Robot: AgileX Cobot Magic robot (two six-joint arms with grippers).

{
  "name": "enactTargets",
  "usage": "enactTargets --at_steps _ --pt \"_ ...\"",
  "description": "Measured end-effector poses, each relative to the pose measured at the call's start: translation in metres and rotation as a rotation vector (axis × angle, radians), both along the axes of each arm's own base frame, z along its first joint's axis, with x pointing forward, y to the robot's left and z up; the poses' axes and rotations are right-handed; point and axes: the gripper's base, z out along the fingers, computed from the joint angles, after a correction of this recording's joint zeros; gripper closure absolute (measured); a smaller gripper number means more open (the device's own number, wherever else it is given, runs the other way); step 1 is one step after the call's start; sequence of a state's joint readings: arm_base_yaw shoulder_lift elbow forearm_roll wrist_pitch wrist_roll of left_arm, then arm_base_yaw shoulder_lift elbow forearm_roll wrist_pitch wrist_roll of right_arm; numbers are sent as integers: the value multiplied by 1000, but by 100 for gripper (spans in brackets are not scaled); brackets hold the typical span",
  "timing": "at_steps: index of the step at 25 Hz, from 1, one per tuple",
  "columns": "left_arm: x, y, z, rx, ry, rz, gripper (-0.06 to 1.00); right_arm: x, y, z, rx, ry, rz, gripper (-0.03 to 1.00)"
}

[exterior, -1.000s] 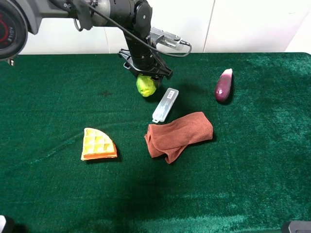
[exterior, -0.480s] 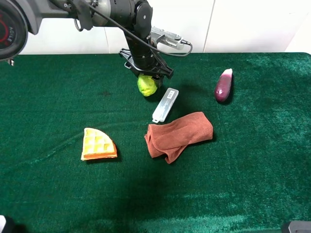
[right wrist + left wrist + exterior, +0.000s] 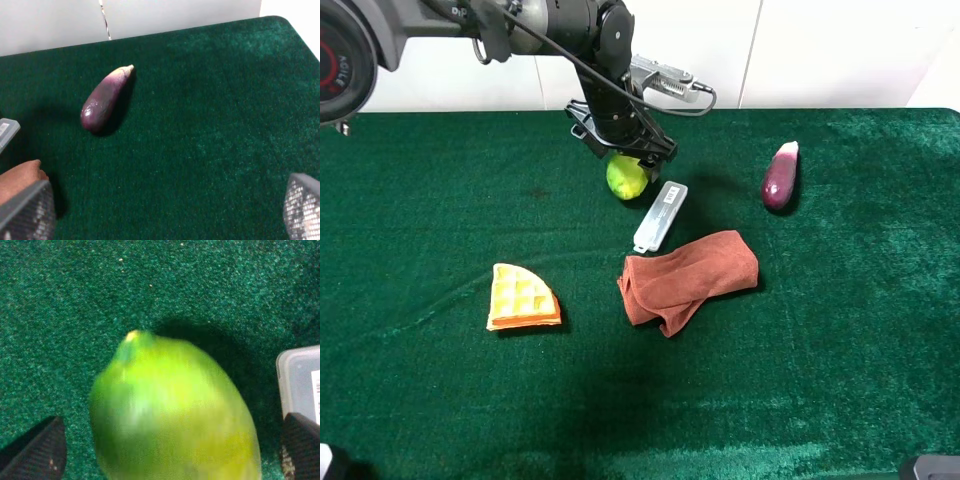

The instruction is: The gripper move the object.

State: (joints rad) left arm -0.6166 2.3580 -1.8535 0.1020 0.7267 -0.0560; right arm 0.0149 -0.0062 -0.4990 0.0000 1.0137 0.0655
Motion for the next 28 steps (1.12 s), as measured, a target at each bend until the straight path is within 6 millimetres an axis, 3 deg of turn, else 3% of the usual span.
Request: enactTargets --at_steps 6,10,28 --pt "0 0 3 10 3 -20 8 0 0 0 0 0 0 27" --pt "-1 1 17 22 16 -20 8 0 0 0 0 0 0 27" --pt "-38 28 142 41 36 -1 8 0 0 0 0 0 0 27"
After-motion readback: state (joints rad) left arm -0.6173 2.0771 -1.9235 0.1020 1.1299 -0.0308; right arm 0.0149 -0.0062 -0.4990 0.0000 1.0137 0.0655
